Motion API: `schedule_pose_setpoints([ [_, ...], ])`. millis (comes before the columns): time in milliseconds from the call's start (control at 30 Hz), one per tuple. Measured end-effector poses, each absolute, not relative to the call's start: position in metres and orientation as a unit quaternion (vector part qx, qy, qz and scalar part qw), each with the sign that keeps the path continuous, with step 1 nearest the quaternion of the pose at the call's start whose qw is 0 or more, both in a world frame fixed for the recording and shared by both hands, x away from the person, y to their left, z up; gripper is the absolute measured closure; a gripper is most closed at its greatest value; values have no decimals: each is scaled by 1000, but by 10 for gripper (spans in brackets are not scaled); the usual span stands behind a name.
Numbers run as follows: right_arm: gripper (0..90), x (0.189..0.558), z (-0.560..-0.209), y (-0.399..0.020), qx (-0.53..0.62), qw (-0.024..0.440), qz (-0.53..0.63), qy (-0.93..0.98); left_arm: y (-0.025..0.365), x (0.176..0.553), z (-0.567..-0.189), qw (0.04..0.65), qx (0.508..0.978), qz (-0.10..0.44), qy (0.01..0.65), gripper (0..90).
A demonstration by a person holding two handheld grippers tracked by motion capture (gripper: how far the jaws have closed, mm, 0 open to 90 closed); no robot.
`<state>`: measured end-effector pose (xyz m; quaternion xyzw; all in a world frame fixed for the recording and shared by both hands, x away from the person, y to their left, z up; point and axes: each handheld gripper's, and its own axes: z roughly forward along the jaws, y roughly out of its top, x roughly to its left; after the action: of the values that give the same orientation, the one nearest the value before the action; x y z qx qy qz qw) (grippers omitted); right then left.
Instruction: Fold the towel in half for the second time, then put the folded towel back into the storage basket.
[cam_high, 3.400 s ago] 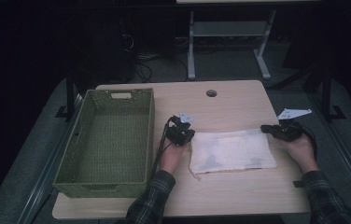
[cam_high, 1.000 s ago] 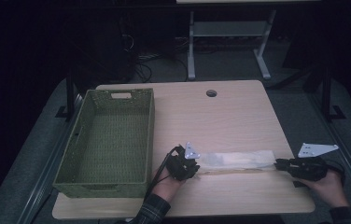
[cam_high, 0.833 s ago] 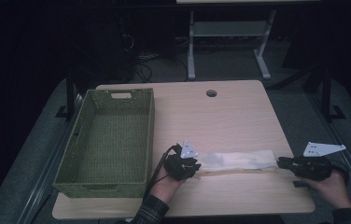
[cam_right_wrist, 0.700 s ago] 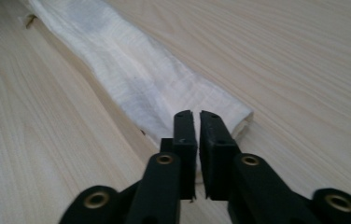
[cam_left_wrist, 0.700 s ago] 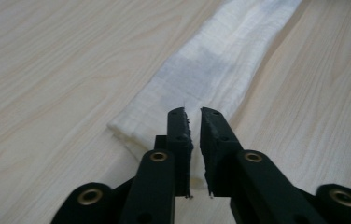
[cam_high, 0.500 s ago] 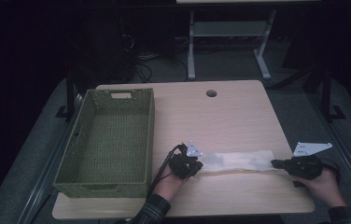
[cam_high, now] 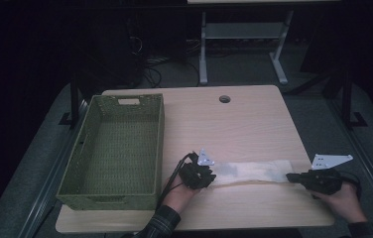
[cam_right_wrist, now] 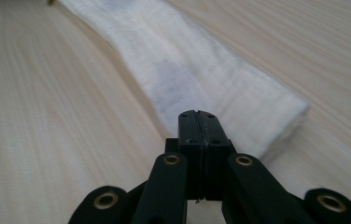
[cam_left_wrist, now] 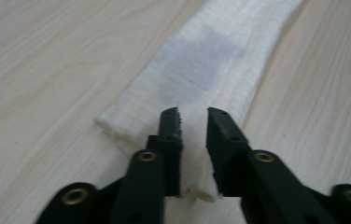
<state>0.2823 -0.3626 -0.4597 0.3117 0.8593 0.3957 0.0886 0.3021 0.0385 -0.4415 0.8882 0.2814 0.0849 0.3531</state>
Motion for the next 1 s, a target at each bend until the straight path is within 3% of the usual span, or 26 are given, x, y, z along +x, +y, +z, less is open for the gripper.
schedule_pose_setpoints([
  [267, 899, 284, -470, -349, 309, 80, 368, 873, 46, 306, -438, 365, 879, 90, 292, 552],
  [1000, 900, 351, -469, -333, 318, 109, 358, 871, 48, 307, -436, 374, 873, 102, 295, 454],
])
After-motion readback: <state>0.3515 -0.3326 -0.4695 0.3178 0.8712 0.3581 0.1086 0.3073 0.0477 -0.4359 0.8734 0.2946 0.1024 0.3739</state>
